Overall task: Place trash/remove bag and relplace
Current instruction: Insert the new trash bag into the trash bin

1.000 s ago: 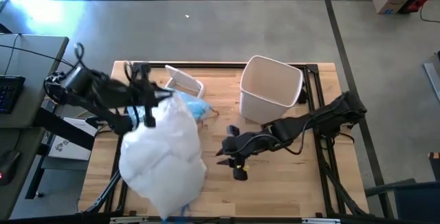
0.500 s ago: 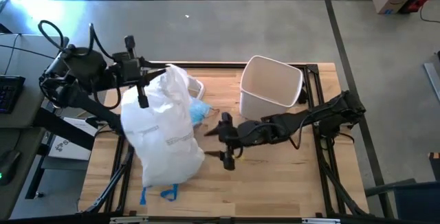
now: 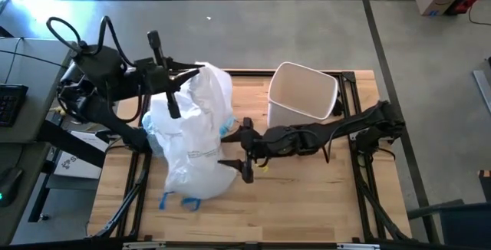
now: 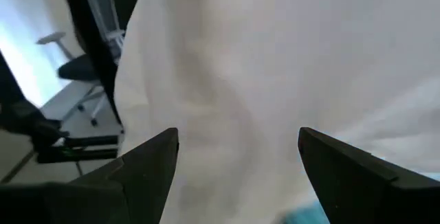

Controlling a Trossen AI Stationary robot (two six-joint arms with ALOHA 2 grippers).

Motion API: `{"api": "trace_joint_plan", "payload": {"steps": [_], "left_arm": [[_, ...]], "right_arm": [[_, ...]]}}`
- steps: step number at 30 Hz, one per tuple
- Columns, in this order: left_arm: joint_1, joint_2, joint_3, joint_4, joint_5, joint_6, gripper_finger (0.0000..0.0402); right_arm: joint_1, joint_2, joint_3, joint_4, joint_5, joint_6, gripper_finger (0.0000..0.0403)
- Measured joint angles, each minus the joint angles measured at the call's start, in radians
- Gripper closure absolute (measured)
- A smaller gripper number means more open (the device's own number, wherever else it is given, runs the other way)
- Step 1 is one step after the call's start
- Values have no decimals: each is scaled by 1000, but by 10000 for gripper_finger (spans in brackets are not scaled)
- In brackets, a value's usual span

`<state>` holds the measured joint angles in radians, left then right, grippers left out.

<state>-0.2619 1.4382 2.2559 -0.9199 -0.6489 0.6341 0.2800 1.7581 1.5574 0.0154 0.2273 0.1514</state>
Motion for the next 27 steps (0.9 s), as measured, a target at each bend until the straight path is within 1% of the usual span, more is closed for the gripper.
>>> {"api": "trace_joint_plan", "payload": {"steps": [4,7,10,12,14,15,17,19,20,21,24,27], "left_arm": [[0,64,101,8,-52,96,401],[1,70,89,78,-98,204,401],[6,83,101,117,-103,243,401],[6,85,101,139,-96,244,401],[6,88,100,157,-95,244,401],[6,89,100,163,-93,245,401],[6,89,100,166,-74,242,401],[6,87,100,176,-63,236,401],[6,87,100,175,-63,235,401],[6,87,100,175,-63,235,401],[6,87,100,175,-78,236,401],[6,86,100,173,-112,249,401]], "right_arm": [[0,18,0,51,-86,5,114],[0,21,0,86,-148,5,114],[0,28,0,118,-149,1,118],[-4,29,0,130,-137,-13,134],[-9,29,0,140,-119,-42,171],[-12,29,0,152,-105,-57,198],[-13,29,0,167,-71,-85,271],[-17,29,0,180,-29,-123,355],[-17,29,0,189,-8,-141,378],[-17,29,0,198,7,-154,386],[-23,29,0,212,7,-168,398],[-24,29,0,226,9,-193,402]]}}
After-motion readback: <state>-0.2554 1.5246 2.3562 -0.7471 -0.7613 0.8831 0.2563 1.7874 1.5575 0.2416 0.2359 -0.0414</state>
